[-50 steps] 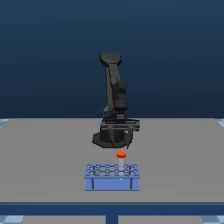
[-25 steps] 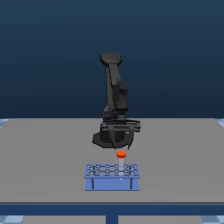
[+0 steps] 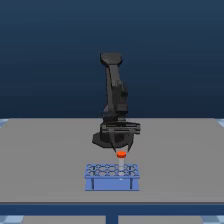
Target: Pick up the centrifuge tube on the rack
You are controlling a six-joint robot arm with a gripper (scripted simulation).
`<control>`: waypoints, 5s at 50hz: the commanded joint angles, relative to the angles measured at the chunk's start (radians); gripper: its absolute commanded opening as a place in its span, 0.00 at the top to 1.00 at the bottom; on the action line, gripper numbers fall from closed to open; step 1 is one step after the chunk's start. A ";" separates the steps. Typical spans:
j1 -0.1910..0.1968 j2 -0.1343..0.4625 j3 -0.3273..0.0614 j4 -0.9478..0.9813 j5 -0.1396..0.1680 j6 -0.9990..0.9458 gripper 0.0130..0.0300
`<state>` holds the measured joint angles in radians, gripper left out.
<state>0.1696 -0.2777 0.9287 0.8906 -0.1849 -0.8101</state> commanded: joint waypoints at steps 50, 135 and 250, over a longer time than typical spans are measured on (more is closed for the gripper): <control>0.000 0.080 0.045 -0.344 -0.101 0.367 0.00; 0.000 -0.025 -0.017 0.192 0.019 -0.181 1.00; 0.000 -0.144 -0.159 1.568 -0.049 -1.576 1.00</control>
<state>0.1692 -0.4210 0.7707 2.4566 -0.2307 -2.3801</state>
